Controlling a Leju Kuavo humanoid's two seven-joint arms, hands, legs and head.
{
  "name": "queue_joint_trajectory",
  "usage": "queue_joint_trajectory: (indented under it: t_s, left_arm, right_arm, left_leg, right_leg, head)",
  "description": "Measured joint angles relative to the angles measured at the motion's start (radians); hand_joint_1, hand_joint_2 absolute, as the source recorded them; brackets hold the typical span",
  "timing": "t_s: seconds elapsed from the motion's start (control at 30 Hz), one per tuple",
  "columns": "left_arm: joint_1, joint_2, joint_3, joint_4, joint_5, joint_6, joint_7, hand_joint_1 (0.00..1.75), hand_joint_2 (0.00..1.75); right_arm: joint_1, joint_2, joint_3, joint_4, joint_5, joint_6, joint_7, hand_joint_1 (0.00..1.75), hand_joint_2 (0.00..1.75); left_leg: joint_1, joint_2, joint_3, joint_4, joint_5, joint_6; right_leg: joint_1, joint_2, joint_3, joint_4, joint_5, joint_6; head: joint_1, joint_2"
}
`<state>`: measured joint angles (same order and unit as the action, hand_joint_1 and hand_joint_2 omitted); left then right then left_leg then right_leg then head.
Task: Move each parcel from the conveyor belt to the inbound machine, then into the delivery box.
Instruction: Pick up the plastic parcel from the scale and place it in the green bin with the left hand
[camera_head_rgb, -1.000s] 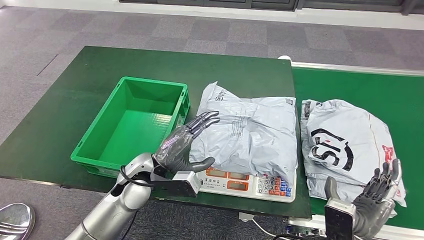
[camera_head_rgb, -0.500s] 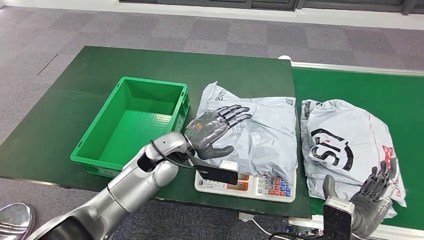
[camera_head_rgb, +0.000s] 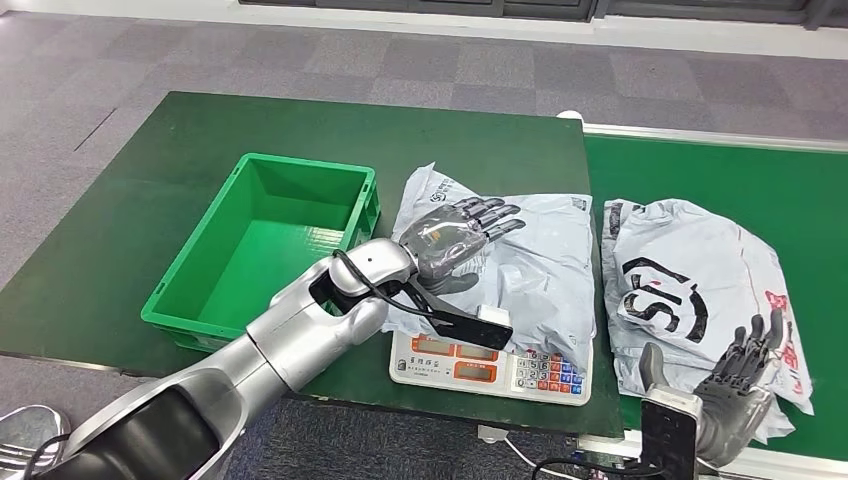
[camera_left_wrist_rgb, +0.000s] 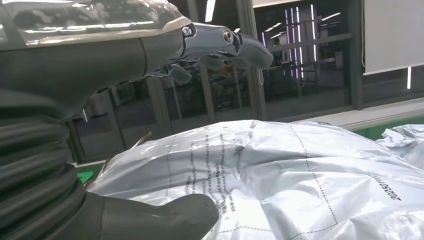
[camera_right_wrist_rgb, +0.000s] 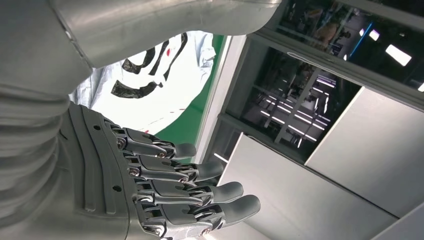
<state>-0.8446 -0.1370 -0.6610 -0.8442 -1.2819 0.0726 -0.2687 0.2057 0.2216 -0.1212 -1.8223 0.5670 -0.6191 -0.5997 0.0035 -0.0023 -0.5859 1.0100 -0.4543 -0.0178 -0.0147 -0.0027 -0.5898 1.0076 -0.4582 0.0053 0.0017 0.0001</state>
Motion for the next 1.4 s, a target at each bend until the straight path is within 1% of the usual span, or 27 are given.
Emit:
queue_joint_trajectory:
  t_s: [0.2,0.4,0.77,0.97,1.17,1.4]
  left_arm:
    - [-0.036,-0.02,-0.02,0.052,-0.005,0.014,0.006,0.0,1.75]
    - [-0.052,-0.03,-0.03,0.08,-0.008,0.013,0.007,0.0,1.75]
    - [-0.095,-0.074,-0.077,0.189,-0.004,-0.051,-0.032,0.0,1.75]
    - [-0.115,-0.11,-0.105,0.26,-0.004,-0.084,-0.04,0.0,1.75]
    - [-0.14,-0.138,-0.122,0.321,0.014,-0.093,-0.039,0.0,1.75]
    - [-0.173,-0.145,-0.123,0.361,0.081,-0.088,-0.031,0.0,1.75]
  right_arm:
    - [0.0,0.0,0.0,0.005,-0.01,0.0,-0.006,0.0,1.75]
    - [0.0,0.0,0.0,0.006,-0.015,-0.002,-0.012,0.0,1.75]
    - [0.004,-0.001,0.0,0.014,-0.033,-0.014,-0.024,0.0,1.75]
    - [0.004,-0.003,0.005,0.024,-0.037,-0.027,-0.031,0.0,1.75]
    - [0.005,-0.01,0.017,0.04,-0.053,-0.049,-0.036,0.0,1.75]
    - [0.012,-0.024,0.032,0.057,-0.07,-0.074,-0.039,0.0,1.75]
  left_leg:
    - [0.0,0.0,0.0,0.0,0.0,0.0]
    - [0.0,0.0,0.0,0.0,0.0,0.0]
    - [0.0,0.0,0.0,0.0,0.0,0.0]
    - [0.0,0.0,0.0,0.0,0.0,0.0]
    - [0.0,0.0,0.0,0.0,0.0,0.0]
    - [0.0,0.0,0.0,0.0,0.0,0.0]
  right_leg:
    - [0.0,0.0,0.0,0.0,0.0,0.0]
    - [0.0,0.0,0.0,0.0,0.0,0.0]
    - [0.0,0.0,0.0,0.0,0.0,0.0]
    - [0.0,0.0,0.0,0.0,0.0,0.0]
    - [0.0,0.0,0.0,0.0,0.0,0.0]
    - [0.0,0.0,0.0,0.0,0.0,0.0]
  head:
    - [0.0,0.0]
    - [0.0,0.0]
    - [0.0,0.0]
    - [0.0,0.0]
    - [0.0,0.0]
    - [0.0,0.0]
